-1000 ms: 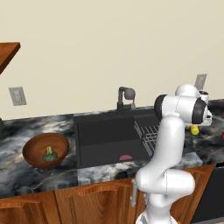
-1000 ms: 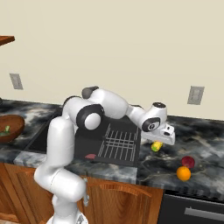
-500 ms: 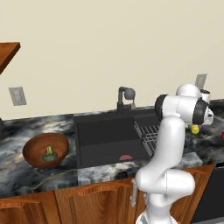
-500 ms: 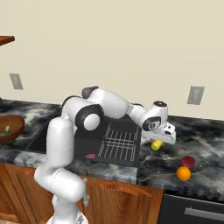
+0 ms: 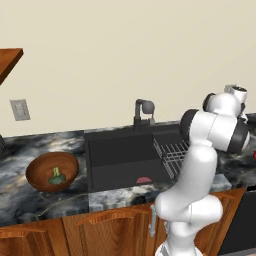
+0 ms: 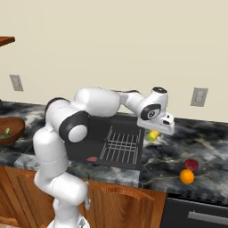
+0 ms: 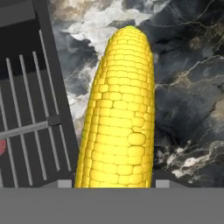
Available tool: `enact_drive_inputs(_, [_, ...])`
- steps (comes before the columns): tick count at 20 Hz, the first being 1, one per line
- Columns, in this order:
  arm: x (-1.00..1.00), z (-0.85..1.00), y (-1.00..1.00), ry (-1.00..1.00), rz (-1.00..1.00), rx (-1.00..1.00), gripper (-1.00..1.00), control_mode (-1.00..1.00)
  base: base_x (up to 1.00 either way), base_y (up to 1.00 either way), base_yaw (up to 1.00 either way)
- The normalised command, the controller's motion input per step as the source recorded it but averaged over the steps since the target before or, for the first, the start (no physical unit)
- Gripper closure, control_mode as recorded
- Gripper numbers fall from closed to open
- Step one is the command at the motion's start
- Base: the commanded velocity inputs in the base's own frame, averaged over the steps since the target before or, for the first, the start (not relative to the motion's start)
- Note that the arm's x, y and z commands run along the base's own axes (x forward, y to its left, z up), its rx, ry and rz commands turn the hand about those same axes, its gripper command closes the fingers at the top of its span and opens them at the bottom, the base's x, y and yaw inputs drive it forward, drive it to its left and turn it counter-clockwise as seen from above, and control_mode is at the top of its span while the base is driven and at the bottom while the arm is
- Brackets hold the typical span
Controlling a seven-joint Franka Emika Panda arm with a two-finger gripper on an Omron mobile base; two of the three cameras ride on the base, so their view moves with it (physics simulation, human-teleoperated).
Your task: There is a mixed pile of frozen fruits and vegetables on the counter. Locate all the frozen vegetables and place the items in a bowl on the counter. Take all the frozen fruits and defrost them in a running sink.
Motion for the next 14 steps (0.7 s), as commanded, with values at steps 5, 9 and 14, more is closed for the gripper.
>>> enact_drive_inputs(5, [-0.61, 0.61, 0.58, 0.0, 0.0, 0.04, 1.0, -1.0, 0.0, 0.0, 0.0])
enact_drive_inputs(9, [-0.61, 0.59, 0.58, 0.0, 0.0, 0.02, 1.0, -1.0, 0.0, 0.0, 0.0])
enact_drive_inputs(14, [-0.41, 0.21, 0.67, -0.07, 0.05, -0.01, 1.0, -1.0, 0.0, 0.0, 0.0])
